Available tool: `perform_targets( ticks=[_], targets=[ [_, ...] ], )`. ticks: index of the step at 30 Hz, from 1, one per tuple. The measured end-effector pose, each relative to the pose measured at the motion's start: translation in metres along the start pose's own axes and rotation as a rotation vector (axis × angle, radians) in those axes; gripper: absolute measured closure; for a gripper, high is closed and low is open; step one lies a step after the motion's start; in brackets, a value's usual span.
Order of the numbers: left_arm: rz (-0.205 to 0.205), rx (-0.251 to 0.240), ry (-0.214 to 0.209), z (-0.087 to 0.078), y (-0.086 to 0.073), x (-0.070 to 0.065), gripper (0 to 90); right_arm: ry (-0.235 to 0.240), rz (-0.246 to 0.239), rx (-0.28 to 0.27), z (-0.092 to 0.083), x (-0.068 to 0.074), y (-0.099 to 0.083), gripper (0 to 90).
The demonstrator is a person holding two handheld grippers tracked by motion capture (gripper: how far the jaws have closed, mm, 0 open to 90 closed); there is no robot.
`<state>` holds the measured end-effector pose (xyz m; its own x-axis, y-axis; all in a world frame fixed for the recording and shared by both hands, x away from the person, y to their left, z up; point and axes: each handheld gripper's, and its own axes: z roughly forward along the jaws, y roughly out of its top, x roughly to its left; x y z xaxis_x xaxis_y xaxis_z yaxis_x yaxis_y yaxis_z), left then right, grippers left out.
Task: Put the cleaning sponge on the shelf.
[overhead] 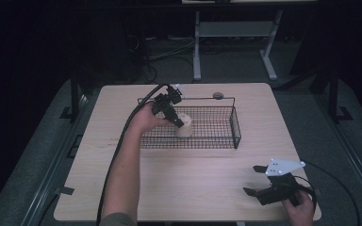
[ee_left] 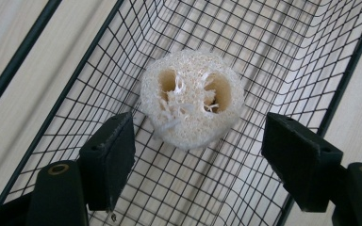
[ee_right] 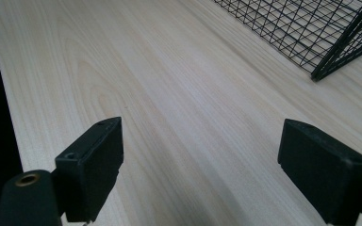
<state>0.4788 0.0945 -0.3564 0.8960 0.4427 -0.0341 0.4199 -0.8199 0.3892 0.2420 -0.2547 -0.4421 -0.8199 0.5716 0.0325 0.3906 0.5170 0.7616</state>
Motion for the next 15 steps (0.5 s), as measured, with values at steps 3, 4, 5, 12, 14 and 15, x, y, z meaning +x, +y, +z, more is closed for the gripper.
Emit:
perform_targets(
  ticks=[3,4,5,12,14,15],
  targets=[
    [-0.002,-0.001,0.001,-0.002,-0.001,0.000,25.7,-0.002,0.000,0.002,0.000,0.000,0.000,14.2],
    [0.001,0.001,-0.004,-0.004,-0.003,-0.001,25.8,-0.002,0.005,0.005,0.000,0.001,0.000,14.2],
    [0.001,0.001,-0.004,-0.004,-0.003,-0.001,25.7,-0.001,0.002,0.005,0.000,0.001,0.000,14.2],
    [0.005,-0.018,0.000,-0.013,-0.014,-0.004,25.7,0.000,0.006,0.005,0.000,0.002,0.000,14.3],
    [0.006,-0.021,-0.001,-0.015,-0.016,-0.006,25.7,0.001,0.001,0.005,0.000,0.002,0.001,14.3],
    [0.006,-0.021,-0.003,-0.016,-0.017,-0.007,25.7,0.004,0.002,0.010,0.001,0.003,0.001,14.3]
  ],
)
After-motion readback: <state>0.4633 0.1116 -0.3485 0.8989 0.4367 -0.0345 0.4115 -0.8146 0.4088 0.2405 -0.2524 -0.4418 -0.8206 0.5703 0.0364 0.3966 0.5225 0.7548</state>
